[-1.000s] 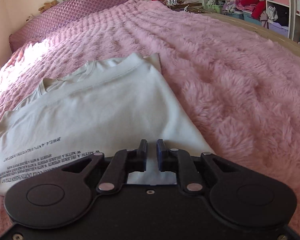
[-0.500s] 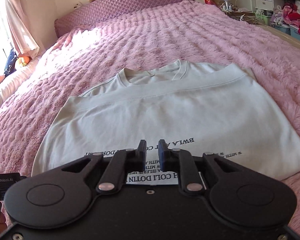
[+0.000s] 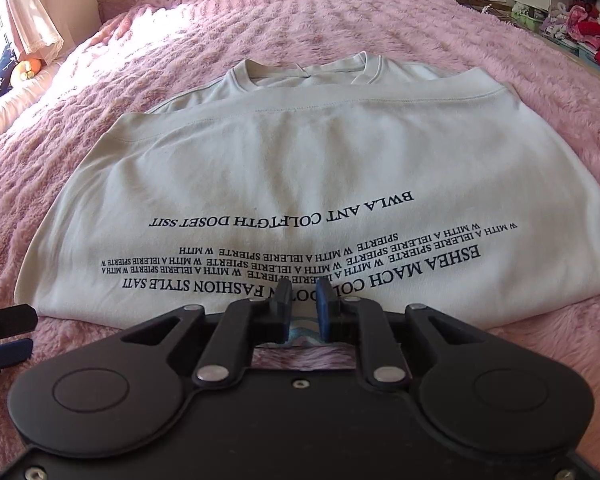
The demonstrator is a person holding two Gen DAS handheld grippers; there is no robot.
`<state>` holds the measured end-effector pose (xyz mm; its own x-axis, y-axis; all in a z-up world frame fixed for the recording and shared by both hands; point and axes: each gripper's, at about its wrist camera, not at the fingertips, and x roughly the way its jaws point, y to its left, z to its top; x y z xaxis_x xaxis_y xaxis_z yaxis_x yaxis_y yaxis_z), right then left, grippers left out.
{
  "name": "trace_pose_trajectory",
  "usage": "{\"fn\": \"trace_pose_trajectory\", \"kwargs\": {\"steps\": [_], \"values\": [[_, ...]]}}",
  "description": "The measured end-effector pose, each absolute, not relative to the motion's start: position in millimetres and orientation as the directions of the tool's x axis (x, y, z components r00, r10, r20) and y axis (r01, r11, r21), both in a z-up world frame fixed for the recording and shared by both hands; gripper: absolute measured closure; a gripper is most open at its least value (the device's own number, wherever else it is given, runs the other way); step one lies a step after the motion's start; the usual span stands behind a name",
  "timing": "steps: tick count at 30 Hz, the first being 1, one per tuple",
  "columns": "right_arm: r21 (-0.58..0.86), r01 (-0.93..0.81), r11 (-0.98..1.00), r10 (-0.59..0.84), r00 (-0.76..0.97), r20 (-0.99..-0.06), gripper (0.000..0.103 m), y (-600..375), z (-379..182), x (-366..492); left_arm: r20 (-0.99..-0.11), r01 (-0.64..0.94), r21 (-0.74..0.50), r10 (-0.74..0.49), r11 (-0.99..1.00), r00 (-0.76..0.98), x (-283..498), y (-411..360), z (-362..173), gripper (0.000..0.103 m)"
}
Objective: Fold small clothes
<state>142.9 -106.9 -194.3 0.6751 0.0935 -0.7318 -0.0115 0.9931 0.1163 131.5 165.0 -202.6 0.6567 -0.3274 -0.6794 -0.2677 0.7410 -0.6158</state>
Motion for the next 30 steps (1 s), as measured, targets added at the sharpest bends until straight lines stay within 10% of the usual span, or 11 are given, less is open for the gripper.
{"fn": "trace_pose_trajectory", "kwargs": {"steps": [21, 24, 27, 30], "values": [[0.149, 0.006, 0.989, 0.106, 0.672, -0.733, 0.091, -109, -197, 143, -0.500, -0.338, -0.797, -0.232, 0.501, 0.834, 151, 181, -233, 0.039], [0.144, 0.005, 0.990, 0.103, 0.674, -0.732, 0.091, -108, -199, 143, -0.471, -0.321, -0.815, -0.230, 0.483, 0.852, 152, 180, -228, 0.047], [0.135, 0.001, 0.991, 0.099, 0.677, -0.729, 0.091, -107, -200, 142, -0.456, -0.299, -0.815, -0.232, 0.495, 0.859, 157, 179, -225, 0.094], [0.138, -0.003, 0.990, 0.103, 0.679, -0.727, 0.091, -108, -201, 143, -0.467, -0.318, -0.816, -0.226, 0.483, 0.855, 159, 180, -228, 0.095]]}}
